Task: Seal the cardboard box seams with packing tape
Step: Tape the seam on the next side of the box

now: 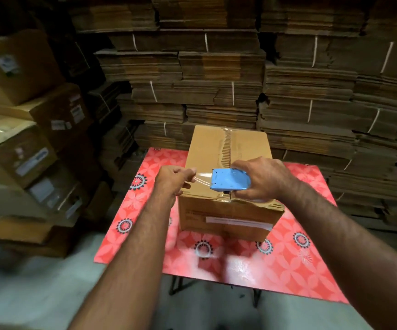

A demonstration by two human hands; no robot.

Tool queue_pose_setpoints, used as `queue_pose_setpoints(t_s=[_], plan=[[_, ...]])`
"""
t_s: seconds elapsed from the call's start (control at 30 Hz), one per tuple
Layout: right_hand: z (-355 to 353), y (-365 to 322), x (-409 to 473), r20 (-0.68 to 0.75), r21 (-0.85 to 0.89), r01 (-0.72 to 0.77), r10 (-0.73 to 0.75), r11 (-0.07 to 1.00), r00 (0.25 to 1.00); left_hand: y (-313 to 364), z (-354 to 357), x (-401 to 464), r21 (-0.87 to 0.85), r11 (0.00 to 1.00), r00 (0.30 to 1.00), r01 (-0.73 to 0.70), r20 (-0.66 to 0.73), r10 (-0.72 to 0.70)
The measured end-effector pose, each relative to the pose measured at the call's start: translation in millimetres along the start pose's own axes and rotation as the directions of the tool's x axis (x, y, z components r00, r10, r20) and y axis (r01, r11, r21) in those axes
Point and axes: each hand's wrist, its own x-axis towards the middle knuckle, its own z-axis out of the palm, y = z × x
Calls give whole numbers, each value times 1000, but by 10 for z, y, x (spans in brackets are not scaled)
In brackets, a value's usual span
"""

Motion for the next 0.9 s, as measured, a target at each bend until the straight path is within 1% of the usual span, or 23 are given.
queue_pose_setpoints(t_s=[0.1, 0.17, 0.27, 0.37, 0.57, 0.77, 0.9], plan=[[95, 34, 54, 45, 8, 45, -45, 999, 998, -160, 39, -13, -10, 999, 998, 34, -53, -34], [126, 13, 105, 78, 8, 68, -68, 998, 995, -280, 58, -13, 16, 999, 991, 35, -132, -33], [119, -69, 162, 90, -11, 108, -107, 994, 990, -457, 73, -32, 72, 996, 966, 58, -255, -38], [174, -114, 148, 104, -12, 120, -118, 993, 988, -519, 64, -84, 109, 992, 941, 70, -336, -30], [205, -137, 254, 149, 23, 99, -101, 995, 984, -533, 20, -14, 222, 972, 925, 76, -380, 14], [211, -247, 443, 201, 24, 93, -96, 995, 975, -546, -95, 106, 253, 965, 920, 64, -391, 41], [216, -252, 483, 240, 30, 81, -86, 996, 967, -613, -95, 168, 302, 948, 926, 98, -376, 24]])
